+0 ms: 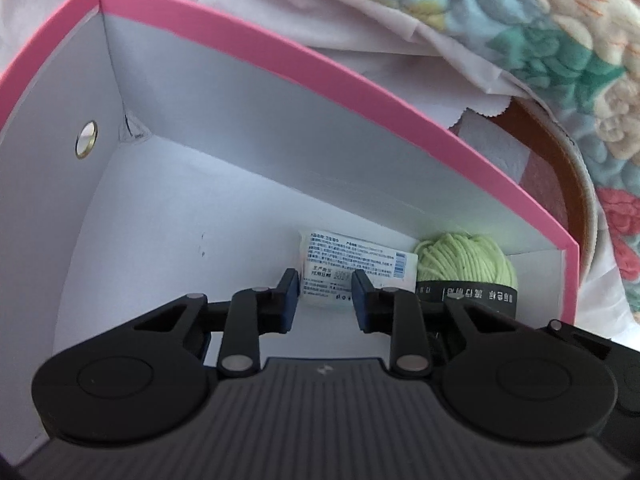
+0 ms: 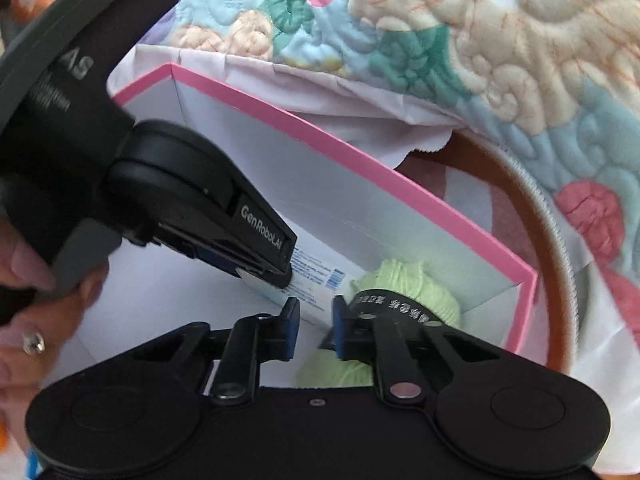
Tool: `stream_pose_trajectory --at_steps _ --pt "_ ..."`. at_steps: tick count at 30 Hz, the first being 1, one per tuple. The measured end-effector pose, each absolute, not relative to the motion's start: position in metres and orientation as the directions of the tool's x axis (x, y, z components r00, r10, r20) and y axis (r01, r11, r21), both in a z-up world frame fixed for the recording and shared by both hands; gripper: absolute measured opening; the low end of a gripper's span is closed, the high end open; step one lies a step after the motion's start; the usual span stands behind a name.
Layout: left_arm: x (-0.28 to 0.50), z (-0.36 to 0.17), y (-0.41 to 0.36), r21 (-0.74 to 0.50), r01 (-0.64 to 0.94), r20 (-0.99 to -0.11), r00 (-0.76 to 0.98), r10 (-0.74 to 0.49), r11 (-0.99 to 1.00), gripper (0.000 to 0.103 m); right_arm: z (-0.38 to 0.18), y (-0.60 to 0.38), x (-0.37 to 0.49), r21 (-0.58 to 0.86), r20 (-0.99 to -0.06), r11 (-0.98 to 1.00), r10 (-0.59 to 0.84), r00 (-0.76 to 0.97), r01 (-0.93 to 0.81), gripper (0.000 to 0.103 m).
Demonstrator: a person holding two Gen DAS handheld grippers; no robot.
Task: Organize objects
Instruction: 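Open the left gripper to release the soap bar and lift away, then move the left gripper down toward the clear orange-labelled box on the rug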
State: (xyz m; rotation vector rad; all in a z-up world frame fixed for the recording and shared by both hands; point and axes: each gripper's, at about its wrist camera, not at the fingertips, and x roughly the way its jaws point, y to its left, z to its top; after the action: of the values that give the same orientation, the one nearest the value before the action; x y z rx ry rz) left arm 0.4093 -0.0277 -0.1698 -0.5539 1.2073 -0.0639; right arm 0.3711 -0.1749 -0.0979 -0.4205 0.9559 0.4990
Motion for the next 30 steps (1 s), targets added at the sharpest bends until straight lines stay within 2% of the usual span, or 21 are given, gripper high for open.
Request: stream_pose_trajectory --at_steps 11,15,25,30 --pt "0.37 -0.12 -0.037 -0.374 -0.072 -0.863 0.392 -0.318 0.925 0.032 -0.06 -0.2 0.328 0.02 -0.797 0.827 0.352 0.491 -0.561 0.027" --pt "0.342 -0.086 -0.029 -0.348 -0.025 -0.861 0.403 -0.309 0.937 0.04 -0.031 -0.21 0.295 0.043 -0.771 0.825 0.386 0.507 -0.564 0.032" --pt "0.27 0.005 -0.002 -0.305 0.055 -0.866 0.4 -0.301 0.951 0.048 0.042 -0.219 0.238 0.113 -0.741 0.826 0.44 0.507 -0.552 0.042" --pt "0.233 0.036 0.008 -0.251 0.085 -0.873 0.411 -0.263 0.964 0.055 0.07 -0.219 0.209 0.145 -0.721 0.807 0.482 0.497 -0.572 0.054"
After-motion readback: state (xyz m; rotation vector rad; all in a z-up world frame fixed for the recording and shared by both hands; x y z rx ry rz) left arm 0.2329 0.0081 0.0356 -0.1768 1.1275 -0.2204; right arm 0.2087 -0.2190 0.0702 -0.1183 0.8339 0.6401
